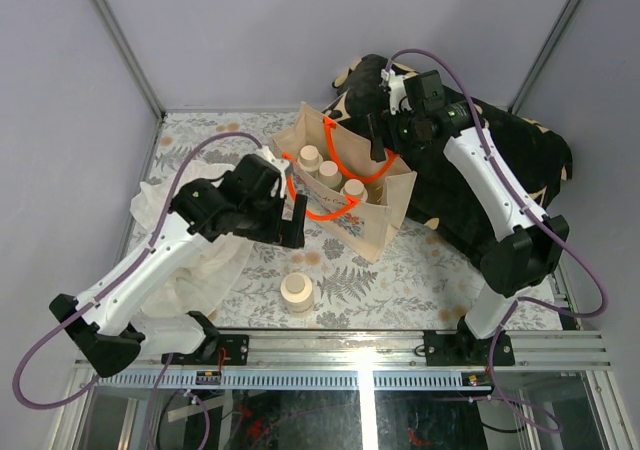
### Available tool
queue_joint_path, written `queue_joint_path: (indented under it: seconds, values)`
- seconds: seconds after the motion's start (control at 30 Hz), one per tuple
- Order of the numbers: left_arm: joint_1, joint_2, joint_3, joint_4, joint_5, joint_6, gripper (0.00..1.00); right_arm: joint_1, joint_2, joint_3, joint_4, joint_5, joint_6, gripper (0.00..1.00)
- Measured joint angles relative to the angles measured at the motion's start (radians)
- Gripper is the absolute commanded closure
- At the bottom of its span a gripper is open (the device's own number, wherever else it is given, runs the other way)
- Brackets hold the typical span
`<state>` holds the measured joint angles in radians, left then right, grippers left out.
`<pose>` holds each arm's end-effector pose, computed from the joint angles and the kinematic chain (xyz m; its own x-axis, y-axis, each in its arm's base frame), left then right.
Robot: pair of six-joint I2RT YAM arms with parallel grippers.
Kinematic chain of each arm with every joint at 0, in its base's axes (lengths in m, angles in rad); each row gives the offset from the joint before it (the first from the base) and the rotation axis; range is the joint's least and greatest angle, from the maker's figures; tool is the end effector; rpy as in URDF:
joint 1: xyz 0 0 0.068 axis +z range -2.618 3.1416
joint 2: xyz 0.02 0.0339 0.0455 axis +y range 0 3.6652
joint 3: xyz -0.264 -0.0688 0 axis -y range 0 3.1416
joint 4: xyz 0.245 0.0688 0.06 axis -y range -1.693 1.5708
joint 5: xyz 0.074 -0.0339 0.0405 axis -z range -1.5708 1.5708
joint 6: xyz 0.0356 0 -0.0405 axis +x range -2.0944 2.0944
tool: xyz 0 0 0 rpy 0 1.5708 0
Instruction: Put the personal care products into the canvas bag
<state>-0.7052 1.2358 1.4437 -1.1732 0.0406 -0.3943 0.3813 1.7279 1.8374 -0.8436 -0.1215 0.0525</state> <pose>0.1688 -0.1456 0.3820 -0.8336 0.2055 -0.5127 0.3737 0.8934 -0.2495 0.3506 0.1452 0.3874 -0.6447 -0.2024 -0.7371 -0.4197 0.8997 0.1200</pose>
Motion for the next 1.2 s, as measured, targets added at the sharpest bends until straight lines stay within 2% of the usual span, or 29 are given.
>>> queue_joint_path:
  seconds: [0.23,0.53,0.77,1.03,1.1,1.2]
  values:
    - [-0.104,-0.015,-0.144,0.023,0.045,-0.061,0.00,0.000,0.026,-0.008,0.003,0.106,0.004,0.00]
    - [-0.232,0.018,-0.294,0.079,0.024,-0.111,0.00,0.000,0.044,-0.008,-0.011,0.249,0.037,0.01]
    - [-0.259,0.049,-0.412,0.147,-0.004,-0.134,0.00,0.000,0.044,-0.012,-0.013,0.274,0.047,0.00]
    - [-0.270,0.073,-0.477,0.236,-0.015,-0.137,0.00,0.000,0.043,-0.030,-0.015,0.285,0.047,0.01]
    - [-0.272,0.085,-0.482,0.249,-0.015,-0.138,0.15,0.000,0.042,-0.034,-0.015,0.286,0.047,0.01]
    - [-0.285,0.102,-0.484,0.269,-0.011,-0.146,0.57,0.000,0.042,-0.036,-0.015,0.287,0.046,0.01]
